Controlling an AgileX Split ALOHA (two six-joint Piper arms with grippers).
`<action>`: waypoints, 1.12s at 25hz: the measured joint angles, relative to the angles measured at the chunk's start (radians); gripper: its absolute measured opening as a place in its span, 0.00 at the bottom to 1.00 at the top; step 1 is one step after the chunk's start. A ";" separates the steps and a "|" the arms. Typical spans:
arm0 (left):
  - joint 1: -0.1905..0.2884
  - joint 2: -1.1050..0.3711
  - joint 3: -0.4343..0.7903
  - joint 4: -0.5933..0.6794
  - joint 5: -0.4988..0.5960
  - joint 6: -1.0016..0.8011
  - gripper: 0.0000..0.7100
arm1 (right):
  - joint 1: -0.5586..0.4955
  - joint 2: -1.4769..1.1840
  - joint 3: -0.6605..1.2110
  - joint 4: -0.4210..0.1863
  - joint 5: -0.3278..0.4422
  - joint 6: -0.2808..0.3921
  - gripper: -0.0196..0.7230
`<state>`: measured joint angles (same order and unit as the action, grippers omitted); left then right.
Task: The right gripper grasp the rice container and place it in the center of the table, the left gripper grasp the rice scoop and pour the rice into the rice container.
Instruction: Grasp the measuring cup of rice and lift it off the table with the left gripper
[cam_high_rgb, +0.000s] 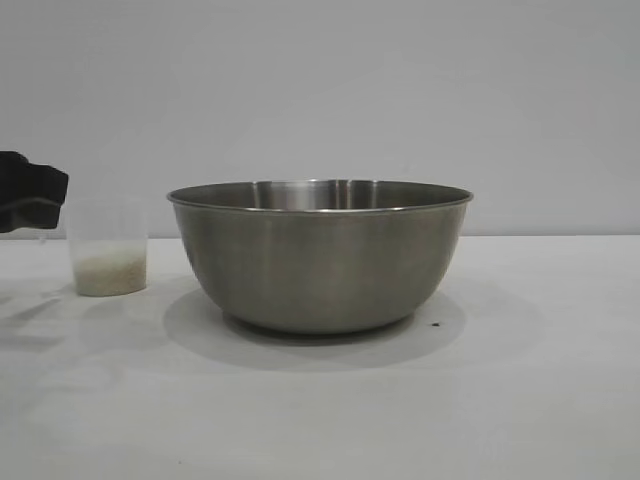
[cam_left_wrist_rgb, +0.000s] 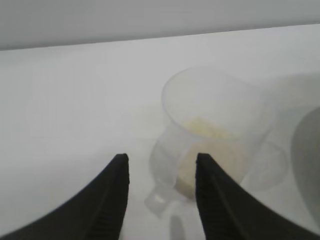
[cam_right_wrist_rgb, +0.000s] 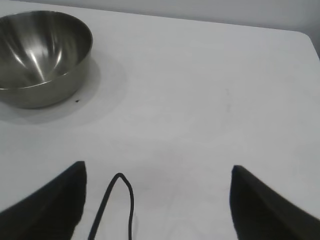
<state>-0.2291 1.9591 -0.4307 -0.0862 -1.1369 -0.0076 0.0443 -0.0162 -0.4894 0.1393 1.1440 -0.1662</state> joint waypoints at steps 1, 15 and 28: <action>0.000 0.000 -0.002 -0.002 0.000 0.008 0.43 | 0.000 0.000 0.000 0.000 0.000 0.000 0.71; 0.000 0.004 -0.002 -0.066 0.000 0.056 0.43 | 0.000 0.000 0.000 0.000 0.000 0.000 0.71; 0.000 0.039 -0.006 -0.027 0.000 0.058 0.43 | 0.000 0.000 0.000 0.000 0.000 0.000 0.71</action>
<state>-0.2291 1.9982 -0.4372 -0.1136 -1.1369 0.0504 0.0443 -0.0162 -0.4894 0.1393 1.1440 -0.1662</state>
